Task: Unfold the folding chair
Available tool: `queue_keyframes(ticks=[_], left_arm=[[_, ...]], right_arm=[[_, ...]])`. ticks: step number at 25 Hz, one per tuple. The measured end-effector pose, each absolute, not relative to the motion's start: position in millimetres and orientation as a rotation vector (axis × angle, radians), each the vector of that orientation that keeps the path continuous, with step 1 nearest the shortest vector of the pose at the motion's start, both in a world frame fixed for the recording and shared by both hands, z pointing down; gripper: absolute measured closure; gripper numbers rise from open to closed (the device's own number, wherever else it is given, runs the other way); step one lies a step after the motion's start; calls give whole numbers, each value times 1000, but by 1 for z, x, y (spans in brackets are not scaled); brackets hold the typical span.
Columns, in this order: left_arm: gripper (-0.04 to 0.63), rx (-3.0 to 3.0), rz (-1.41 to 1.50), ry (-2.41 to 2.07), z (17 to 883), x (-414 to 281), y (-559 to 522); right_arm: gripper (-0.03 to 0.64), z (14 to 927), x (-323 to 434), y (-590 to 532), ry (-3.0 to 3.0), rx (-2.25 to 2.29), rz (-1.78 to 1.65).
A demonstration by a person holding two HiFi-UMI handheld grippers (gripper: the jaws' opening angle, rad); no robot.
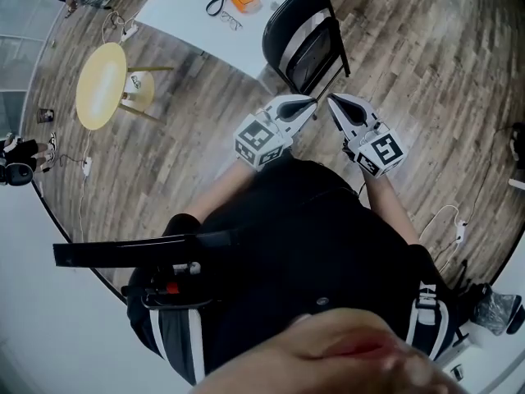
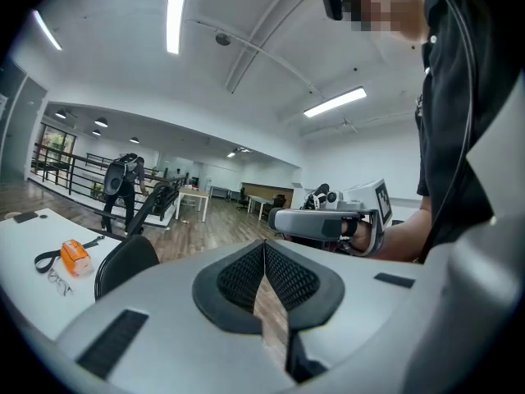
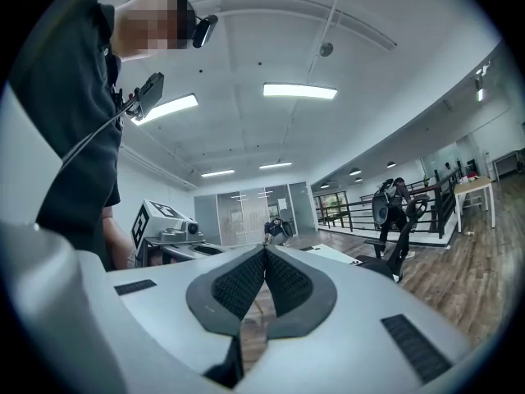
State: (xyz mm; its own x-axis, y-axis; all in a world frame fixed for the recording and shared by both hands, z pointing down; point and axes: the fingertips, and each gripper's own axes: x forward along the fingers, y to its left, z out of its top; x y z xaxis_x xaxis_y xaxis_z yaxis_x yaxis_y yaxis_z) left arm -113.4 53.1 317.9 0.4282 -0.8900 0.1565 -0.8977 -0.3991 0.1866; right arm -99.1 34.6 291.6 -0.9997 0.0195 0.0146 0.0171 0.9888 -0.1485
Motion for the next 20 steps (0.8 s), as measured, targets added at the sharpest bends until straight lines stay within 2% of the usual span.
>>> queue_keyframes(ticks=[4, 20], left_arm=[[591, 2473, 28, -1508, 319, -137, 31], [591, 2554, 55, -1360, 322, -306, -39]], right_arm=[[608, 296, -122, 18, -3090, 33, 253], [609, 309, -279, -40, -3021, 250, 250]])
